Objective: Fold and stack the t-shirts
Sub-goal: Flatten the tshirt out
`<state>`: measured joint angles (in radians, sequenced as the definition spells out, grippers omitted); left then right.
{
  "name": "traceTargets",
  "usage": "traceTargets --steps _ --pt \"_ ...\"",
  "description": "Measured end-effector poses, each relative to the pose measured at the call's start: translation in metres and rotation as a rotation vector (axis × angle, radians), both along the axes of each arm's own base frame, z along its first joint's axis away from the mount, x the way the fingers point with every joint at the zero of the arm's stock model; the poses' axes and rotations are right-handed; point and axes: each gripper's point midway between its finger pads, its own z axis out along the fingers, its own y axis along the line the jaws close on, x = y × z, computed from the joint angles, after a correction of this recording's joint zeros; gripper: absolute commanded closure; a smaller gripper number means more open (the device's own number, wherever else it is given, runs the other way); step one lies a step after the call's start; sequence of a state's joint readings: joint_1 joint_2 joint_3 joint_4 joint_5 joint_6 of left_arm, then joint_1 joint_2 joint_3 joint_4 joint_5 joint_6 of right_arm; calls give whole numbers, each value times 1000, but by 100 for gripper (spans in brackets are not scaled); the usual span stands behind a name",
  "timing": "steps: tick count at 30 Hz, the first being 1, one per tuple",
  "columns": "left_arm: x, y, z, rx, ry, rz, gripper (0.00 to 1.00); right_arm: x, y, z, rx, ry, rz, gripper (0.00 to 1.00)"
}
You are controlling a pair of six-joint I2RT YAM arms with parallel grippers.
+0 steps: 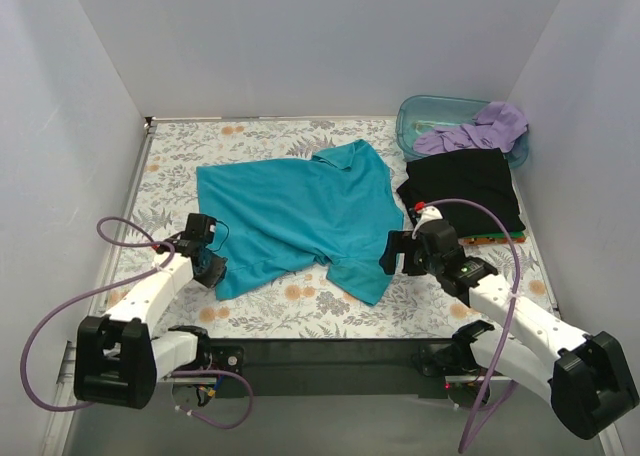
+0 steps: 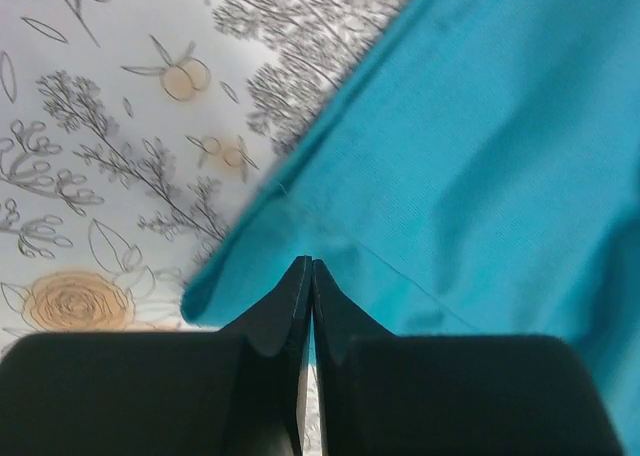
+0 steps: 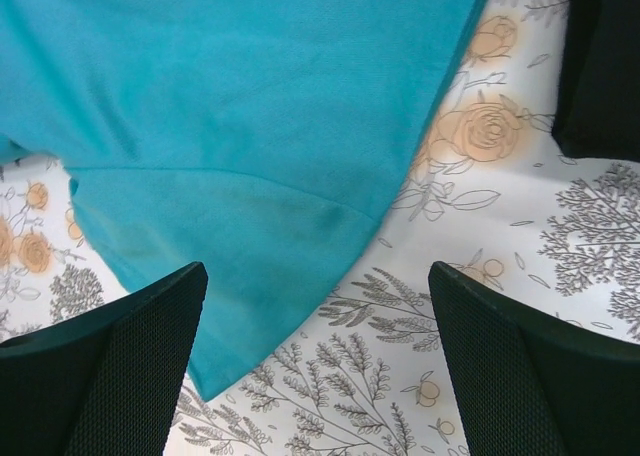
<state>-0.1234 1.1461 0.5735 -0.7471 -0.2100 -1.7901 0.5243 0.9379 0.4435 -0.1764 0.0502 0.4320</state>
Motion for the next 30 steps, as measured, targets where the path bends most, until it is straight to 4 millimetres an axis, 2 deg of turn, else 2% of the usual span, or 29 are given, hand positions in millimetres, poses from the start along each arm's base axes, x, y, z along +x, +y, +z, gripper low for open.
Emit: traceTargets --steps 3,9,11,15,16,18,19,21,25,27,28,30 --pt "4 -10 21 -13 -67 -38 100 -10 15 4 8 -14 70 3" --pt "20 -21 86 -60 -297 -57 100 -41 46 0 -4 1 210 7" --pt "21 -19 105 -63 -366 -49 100 -50 50 -6 -27 20 227 7" --pt "17 -13 122 -49 -429 -35 100 -64 50 -22 -92 64 248 7" --pt "16 -13 121 -46 -423 -32 87 -68 50 -25 -110 74 254 7" --pt "15 -12 113 -38 -383 -28 75 -70 51 -29 -130 82 257 7" --pt "15 -12 106 -33 -352 -25 65 -71 52 -30 -137 86 258 7" --pt "14 -11 89 -22 -276 -18 56 -71 54 -33 -158 95 256 10" --pt "2 -8 55 3 -139 4 54 -71 54 -43 -209 114 250 21" --pt "-4 -6 46 13 -106 15 54 -68 57 -44 -222 112 244 34" --pt "-6 -5 43 17 -98 23 54 -66 57 -45 -229 111 236 49" --pt "-8 -1 40 32 -90 40 53 -63 57 -47 -240 109 222 66"
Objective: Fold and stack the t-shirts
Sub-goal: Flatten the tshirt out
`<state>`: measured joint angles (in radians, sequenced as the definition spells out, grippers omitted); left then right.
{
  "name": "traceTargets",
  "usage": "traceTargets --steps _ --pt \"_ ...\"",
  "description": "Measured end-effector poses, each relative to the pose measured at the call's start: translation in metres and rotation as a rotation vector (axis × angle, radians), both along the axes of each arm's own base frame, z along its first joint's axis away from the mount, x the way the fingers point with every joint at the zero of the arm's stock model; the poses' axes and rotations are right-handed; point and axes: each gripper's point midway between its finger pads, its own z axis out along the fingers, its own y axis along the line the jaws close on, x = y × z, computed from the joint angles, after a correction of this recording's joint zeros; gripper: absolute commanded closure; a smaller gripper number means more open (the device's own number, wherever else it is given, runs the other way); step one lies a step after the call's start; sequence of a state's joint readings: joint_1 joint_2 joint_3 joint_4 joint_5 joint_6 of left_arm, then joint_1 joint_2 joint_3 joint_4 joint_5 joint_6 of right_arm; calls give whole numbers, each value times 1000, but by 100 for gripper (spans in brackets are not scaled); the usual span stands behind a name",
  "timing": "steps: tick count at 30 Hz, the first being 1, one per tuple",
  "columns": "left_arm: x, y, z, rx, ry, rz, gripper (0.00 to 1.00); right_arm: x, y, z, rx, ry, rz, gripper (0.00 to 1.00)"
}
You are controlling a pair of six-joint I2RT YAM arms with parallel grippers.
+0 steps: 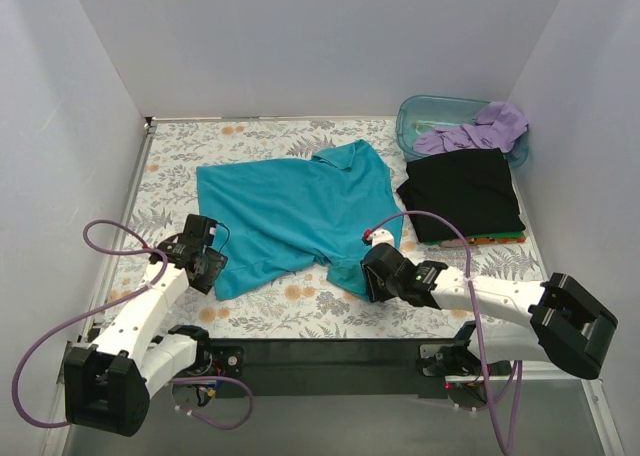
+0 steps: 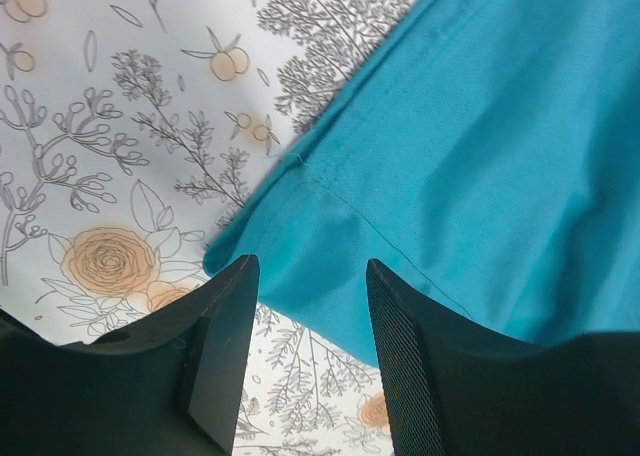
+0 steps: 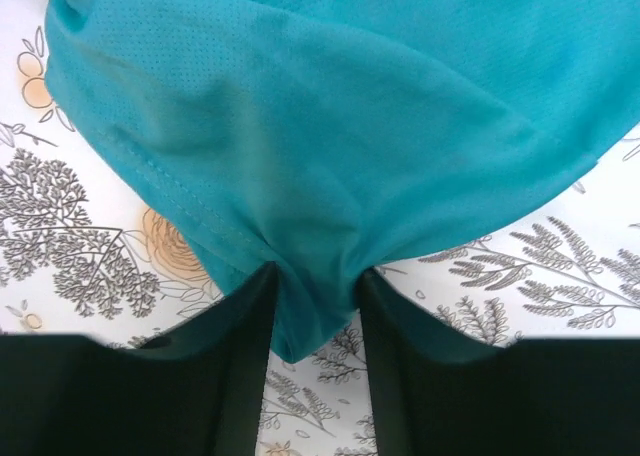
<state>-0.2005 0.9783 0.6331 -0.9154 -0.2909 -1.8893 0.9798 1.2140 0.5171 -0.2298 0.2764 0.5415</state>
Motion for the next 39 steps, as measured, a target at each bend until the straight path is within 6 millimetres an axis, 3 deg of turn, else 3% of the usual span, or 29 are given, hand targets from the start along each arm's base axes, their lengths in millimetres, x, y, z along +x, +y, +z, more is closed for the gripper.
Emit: traceTargets --steps 1,4,7,12,26,29,30,33,34,39 --pt "-1 2 -2 9 7 12 53 2 0 -1 -4 -4 -11 75" --pt "-1 7 -9 35 38 37 53 5 -2 -2 -10 -10 -41 90" --pt "-3 10 -20 61 85 54 55 5 -3 -1 -7 -11 -57 96" --pt "-4 15 -35 93 134 74 60 4 -5 -1 -9 -10 -63 97" --pt "15 18 -45 122 129 81 65 2 -7 -1 -6 -8 -67 99" --pt "18 19 -47 127 135 79 73 3 -7 -1 -6 -9 -68 99" --pt "18 20 -47 128 136 79 81 3 -7 -1 -6 -9 -68 99" --pt "19 20 -47 132 141 76 92 3 -7 -1 -6 -9 -68 99" --pt "19 20 -47 132 140 76 100 3 -7 -1 -6 -9 -68 99" --pt "20 19 -46 130 138 61 100 3 -7 -1 -8 -12 -72 99"
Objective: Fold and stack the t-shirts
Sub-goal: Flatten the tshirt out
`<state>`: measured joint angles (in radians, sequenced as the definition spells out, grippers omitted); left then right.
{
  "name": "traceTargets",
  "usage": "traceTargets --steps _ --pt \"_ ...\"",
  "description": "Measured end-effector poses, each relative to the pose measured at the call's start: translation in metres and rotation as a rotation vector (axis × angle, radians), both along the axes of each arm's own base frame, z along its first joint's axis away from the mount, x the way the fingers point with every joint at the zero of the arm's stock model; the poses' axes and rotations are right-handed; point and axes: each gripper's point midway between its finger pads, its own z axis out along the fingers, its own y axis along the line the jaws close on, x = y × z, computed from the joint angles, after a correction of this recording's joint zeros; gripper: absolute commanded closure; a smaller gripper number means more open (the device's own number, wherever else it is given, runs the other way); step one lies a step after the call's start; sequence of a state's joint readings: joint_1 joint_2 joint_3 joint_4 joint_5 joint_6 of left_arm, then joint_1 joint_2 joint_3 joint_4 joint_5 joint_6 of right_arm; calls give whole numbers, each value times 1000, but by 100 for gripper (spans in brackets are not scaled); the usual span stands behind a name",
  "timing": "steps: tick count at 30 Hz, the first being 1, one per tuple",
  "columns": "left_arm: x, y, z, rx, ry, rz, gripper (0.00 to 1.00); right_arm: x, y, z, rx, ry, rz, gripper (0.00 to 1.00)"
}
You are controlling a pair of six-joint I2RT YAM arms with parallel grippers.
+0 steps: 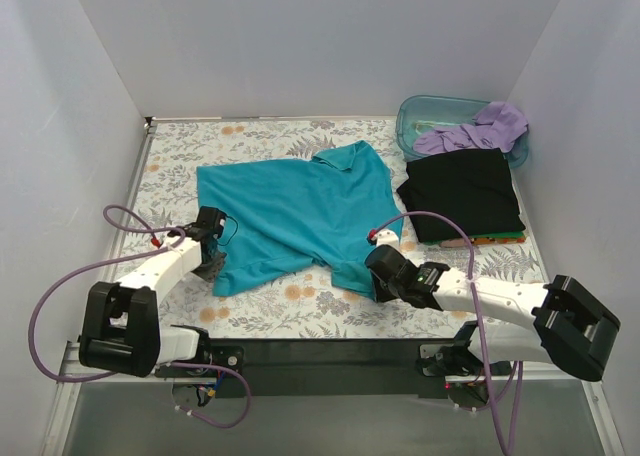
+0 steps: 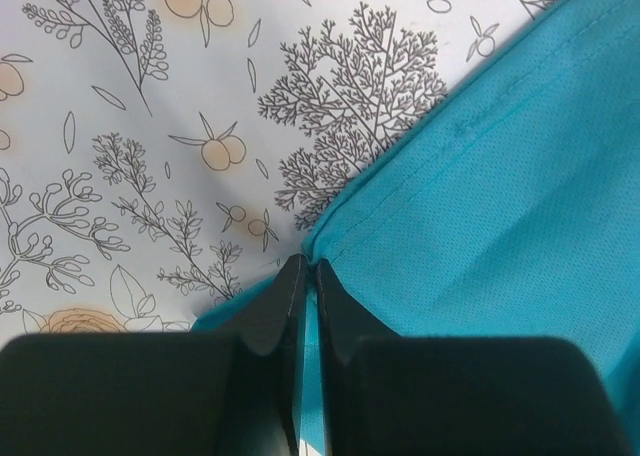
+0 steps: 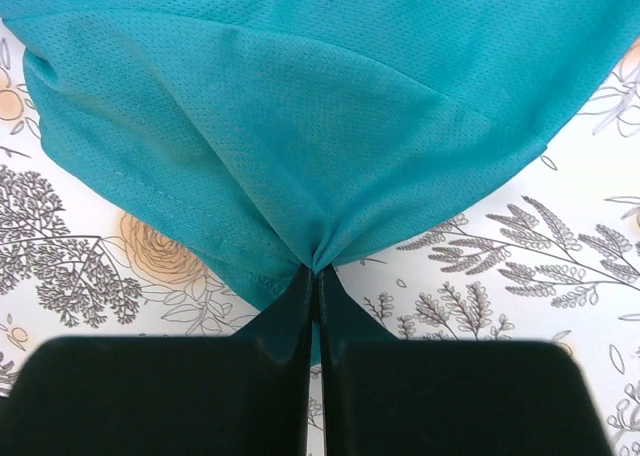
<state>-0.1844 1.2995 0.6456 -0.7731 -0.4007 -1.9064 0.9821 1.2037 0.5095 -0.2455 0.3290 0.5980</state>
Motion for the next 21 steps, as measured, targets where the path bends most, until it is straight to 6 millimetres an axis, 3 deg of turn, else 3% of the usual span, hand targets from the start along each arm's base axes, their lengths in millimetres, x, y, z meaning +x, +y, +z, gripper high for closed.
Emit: traceTargets --steps 3,6,11,16,21 --pt "1 -4 7 -24 -26 -20 100 -1 -6 2 -16 -6 -7 99" --pt "6 -9 32 -57 -122 -42 100 0 -14 10 -27 -31 -21 99" --pt "18 -15 106 -111 -392 -82 100 12 -22 52 1 -139 -52 99" --pt "23 -20 198 -153 -635 -135 100 29 -25 138 125 -323 -92 99" --pt "14 -18 308 -156 -888 -171 100 32 -41 263 317 -553 -111 99"
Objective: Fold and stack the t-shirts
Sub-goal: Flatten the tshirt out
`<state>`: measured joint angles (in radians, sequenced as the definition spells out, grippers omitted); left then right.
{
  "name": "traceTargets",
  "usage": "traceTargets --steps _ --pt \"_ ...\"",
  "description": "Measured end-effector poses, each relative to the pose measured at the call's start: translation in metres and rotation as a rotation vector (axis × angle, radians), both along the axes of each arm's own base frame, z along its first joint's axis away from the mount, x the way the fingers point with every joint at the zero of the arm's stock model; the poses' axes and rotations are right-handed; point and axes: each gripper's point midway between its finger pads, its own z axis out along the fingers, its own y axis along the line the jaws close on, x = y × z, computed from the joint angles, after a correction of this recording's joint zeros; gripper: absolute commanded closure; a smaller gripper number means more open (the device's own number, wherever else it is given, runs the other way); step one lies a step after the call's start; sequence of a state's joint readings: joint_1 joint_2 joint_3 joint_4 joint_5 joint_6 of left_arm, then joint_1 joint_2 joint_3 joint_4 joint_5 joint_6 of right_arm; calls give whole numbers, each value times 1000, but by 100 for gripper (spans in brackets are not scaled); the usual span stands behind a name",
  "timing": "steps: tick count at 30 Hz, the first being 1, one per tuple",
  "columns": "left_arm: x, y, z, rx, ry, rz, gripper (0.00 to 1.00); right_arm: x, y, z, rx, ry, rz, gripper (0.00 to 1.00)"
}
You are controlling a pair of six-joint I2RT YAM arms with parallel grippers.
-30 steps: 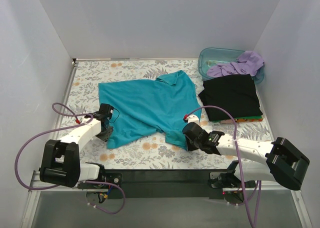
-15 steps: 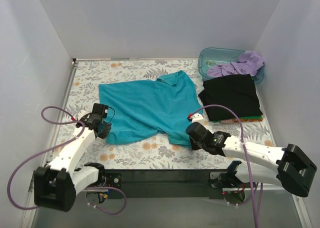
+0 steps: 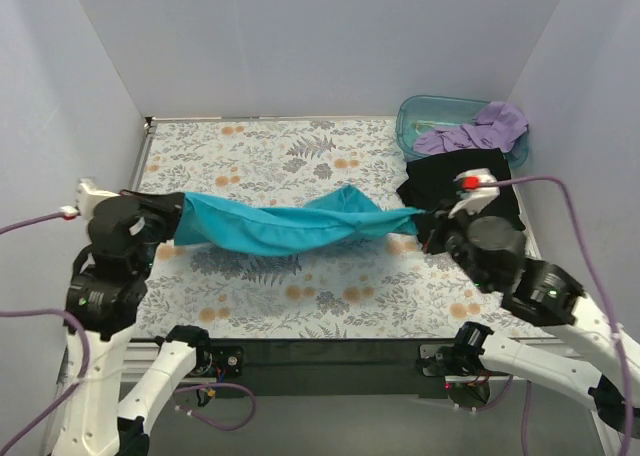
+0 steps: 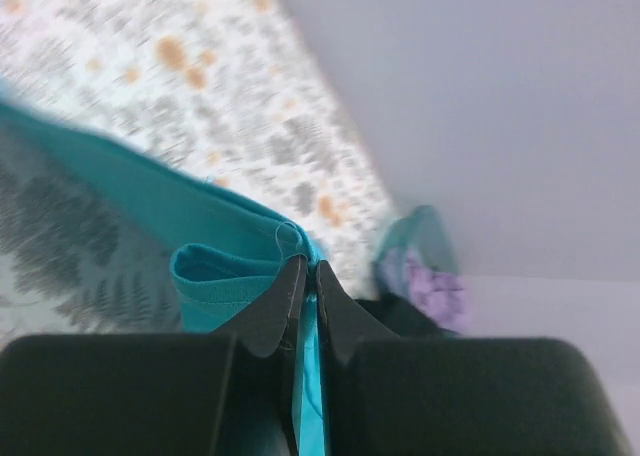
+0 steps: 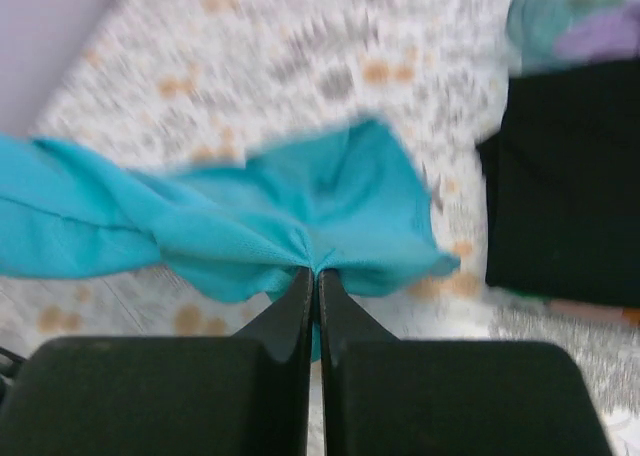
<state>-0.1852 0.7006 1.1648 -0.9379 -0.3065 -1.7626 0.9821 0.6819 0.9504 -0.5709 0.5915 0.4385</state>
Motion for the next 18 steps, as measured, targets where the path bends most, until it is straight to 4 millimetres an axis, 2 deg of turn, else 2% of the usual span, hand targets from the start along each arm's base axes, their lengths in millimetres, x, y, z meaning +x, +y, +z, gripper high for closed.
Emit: traceTargets --steps 2,3,7,8,9,11,13,15,17,18 --pt "-11 3 59 -9 -146 -5 100 -5 -12 55 91 -91 -6 99" --pt "-19 6 81 -13 -206 1 100 -9 -20 89 151 -151 -7 99" --pt "-62 18 163 -22 -418 17 100 -38 -54 202 332 -356 49 99" --pt "-73 18 183 -22 -466 6 100 -46 -60 224 361 -397 71 99" --pt "-89 18 211 -24 -543 -12 100 -56 -66 252 393 -451 106 99" --pt "-117 18 251 -28 -661 -43 100 -72 -73 289 431 -525 164 99" --pt "-135 18 271 -26 -738 -61 100 -80 -75 309 450 -571 197 99" --pt "-137 17 273 -18 -753 -70 100 -79 -74 318 436 -592 199 99" --pt "-112 15 256 -1 -690 -58 100 -63 -67 311 392 -574 152 99" --pt "-95 15 243 9 -640 -44 100 -37 -62 299 329 -538 46 99"
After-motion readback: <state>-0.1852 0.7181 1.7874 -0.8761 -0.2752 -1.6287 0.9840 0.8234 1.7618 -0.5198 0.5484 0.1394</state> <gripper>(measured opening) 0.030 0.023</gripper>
